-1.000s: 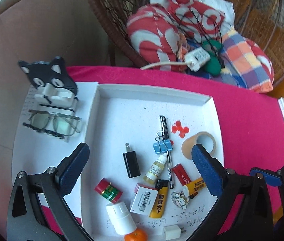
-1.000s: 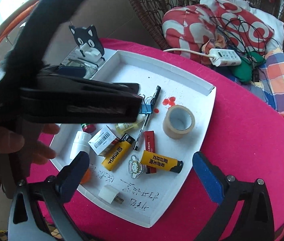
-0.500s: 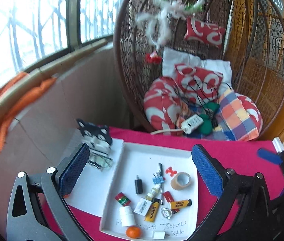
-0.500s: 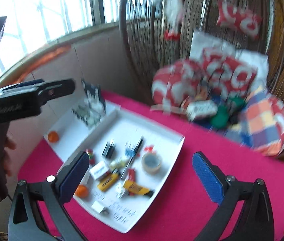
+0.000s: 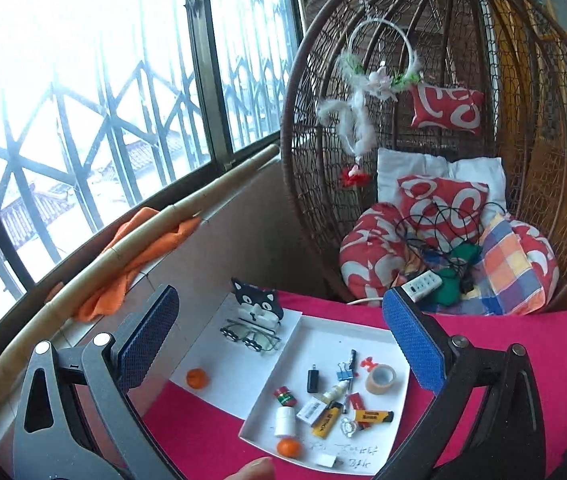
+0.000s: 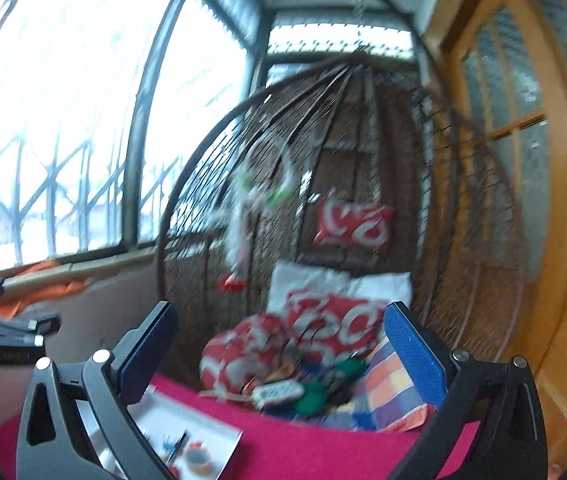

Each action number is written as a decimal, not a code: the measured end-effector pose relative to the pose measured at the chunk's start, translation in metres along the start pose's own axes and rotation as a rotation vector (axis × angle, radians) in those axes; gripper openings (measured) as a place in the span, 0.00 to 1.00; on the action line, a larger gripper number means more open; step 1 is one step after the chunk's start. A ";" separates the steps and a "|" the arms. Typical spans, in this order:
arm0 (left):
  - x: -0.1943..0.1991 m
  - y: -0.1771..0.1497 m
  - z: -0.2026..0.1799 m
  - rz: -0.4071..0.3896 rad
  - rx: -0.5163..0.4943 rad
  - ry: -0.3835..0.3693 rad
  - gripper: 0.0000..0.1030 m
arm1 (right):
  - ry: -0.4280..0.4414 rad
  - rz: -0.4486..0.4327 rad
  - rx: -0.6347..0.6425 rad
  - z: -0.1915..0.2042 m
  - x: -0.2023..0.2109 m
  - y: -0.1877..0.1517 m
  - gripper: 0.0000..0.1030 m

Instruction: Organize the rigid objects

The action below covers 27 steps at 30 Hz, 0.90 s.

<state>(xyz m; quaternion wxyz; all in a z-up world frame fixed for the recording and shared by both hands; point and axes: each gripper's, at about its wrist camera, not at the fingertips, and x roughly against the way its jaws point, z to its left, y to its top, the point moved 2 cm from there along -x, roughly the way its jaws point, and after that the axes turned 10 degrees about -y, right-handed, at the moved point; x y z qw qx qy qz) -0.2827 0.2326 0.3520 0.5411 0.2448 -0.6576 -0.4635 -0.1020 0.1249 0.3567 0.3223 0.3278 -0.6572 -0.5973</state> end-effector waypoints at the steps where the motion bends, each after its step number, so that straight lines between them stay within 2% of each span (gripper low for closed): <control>1: 0.004 -0.002 -0.002 -0.001 0.008 -0.013 1.00 | -0.003 -0.013 -0.018 -0.008 0.003 0.004 1.00; 4: 0.013 -0.009 -0.011 0.034 0.019 -0.074 1.00 | 0.057 0.031 -0.048 -0.025 0.004 0.008 1.00; 9: 0.029 -0.018 -0.024 0.036 0.006 -0.080 1.00 | 0.106 0.065 -0.113 -0.049 0.012 0.000 1.00; 14: 0.036 -0.031 -0.028 0.052 0.029 -0.087 1.00 | 0.132 0.114 -0.124 -0.056 0.025 -0.021 1.00; 20: 0.026 -0.051 -0.035 0.150 0.069 -0.135 1.00 | 0.160 0.225 -0.089 -0.046 0.022 -0.042 1.00; 27: 0.026 -0.051 -0.036 0.152 0.080 -0.141 1.00 | 0.177 0.213 -0.049 -0.040 0.031 -0.041 1.00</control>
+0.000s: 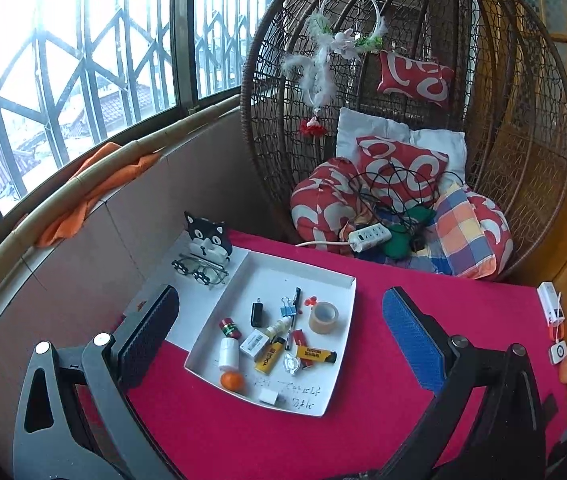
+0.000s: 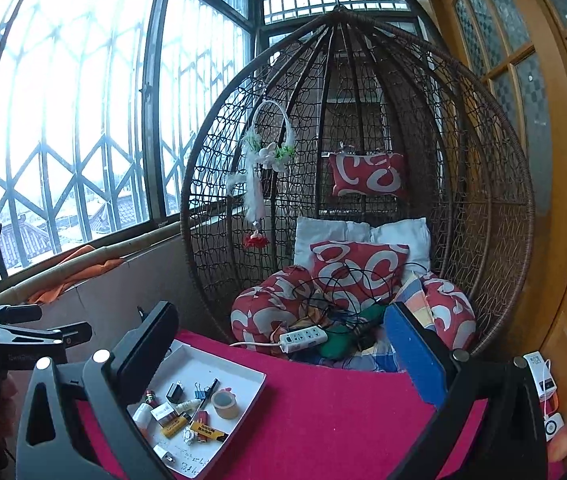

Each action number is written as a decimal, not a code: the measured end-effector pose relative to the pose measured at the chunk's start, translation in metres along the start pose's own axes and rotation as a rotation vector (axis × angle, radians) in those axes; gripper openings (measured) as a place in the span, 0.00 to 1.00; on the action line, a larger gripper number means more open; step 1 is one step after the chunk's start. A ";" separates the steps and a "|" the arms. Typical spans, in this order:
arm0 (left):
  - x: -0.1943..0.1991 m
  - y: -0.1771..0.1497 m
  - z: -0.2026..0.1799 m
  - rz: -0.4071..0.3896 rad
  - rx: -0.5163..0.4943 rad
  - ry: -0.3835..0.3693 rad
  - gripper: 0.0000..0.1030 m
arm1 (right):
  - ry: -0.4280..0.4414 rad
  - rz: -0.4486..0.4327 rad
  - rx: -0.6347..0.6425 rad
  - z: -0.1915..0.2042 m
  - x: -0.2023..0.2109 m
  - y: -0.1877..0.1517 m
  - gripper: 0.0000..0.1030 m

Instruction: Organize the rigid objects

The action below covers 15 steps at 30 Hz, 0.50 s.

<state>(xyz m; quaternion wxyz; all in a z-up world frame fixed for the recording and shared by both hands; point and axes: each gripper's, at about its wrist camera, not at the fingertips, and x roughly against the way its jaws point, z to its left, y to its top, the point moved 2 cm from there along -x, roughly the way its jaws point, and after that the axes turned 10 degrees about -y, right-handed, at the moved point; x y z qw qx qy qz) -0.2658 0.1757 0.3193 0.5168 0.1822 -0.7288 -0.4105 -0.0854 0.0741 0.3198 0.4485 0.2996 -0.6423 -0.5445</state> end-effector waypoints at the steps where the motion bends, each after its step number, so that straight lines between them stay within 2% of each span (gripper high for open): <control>1: -0.001 0.001 0.001 0.002 -0.001 -0.003 1.00 | -0.001 0.005 -0.002 0.000 0.000 0.000 1.00; 15: -0.001 0.003 -0.001 0.006 -0.021 -0.011 1.00 | 0.014 0.041 -0.006 -0.003 -0.010 -0.002 1.00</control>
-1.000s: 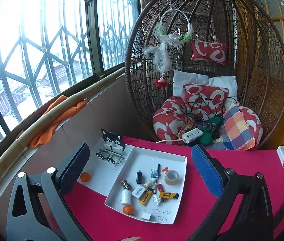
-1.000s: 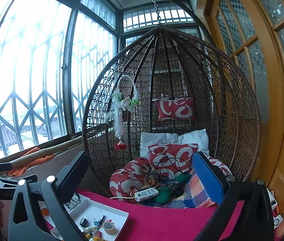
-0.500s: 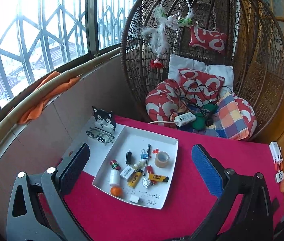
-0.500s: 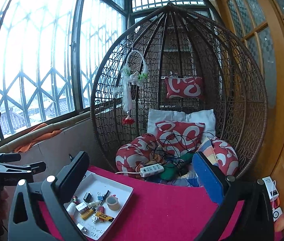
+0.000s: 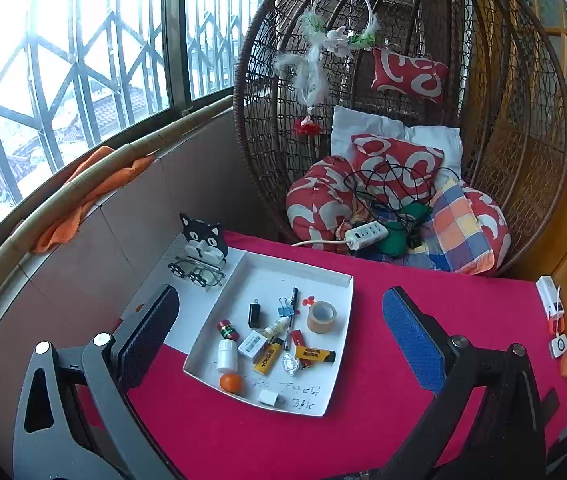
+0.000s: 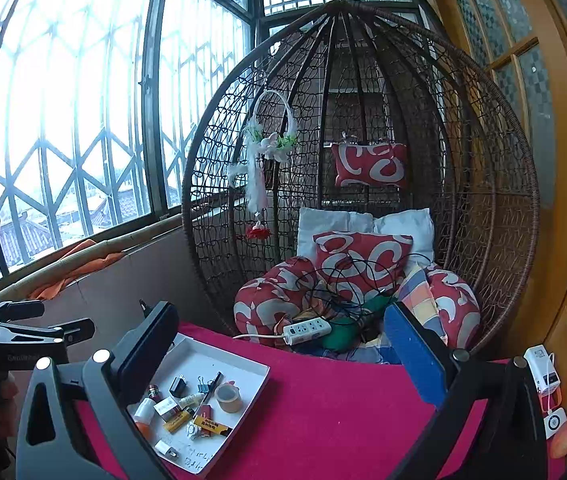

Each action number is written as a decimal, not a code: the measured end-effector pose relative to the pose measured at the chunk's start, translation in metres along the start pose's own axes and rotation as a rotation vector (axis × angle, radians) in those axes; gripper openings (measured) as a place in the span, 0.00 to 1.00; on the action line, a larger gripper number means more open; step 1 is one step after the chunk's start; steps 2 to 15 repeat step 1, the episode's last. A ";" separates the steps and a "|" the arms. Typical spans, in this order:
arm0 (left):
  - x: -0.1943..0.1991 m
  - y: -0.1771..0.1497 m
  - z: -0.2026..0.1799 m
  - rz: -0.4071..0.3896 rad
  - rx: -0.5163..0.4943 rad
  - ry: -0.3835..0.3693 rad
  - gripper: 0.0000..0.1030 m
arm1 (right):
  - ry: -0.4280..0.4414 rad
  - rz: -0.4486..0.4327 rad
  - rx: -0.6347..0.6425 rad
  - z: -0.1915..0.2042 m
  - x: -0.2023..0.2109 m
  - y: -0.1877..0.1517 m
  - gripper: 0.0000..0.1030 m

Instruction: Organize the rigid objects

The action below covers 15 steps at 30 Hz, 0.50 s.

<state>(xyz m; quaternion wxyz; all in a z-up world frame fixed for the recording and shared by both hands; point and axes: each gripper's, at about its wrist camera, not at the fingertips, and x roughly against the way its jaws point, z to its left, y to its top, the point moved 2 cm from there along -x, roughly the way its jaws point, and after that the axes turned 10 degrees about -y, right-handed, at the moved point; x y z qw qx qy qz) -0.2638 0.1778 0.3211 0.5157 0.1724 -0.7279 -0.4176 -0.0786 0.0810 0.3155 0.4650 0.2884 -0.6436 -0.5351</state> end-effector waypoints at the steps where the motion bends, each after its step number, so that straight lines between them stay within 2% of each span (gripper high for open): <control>1: -0.001 0.001 0.001 0.002 -0.002 0.000 1.00 | 0.002 0.004 -0.001 0.000 -0.001 0.000 1.00; 15: -0.001 0.001 0.001 0.002 -0.002 0.000 1.00 | 0.002 0.004 -0.001 0.000 -0.001 0.000 1.00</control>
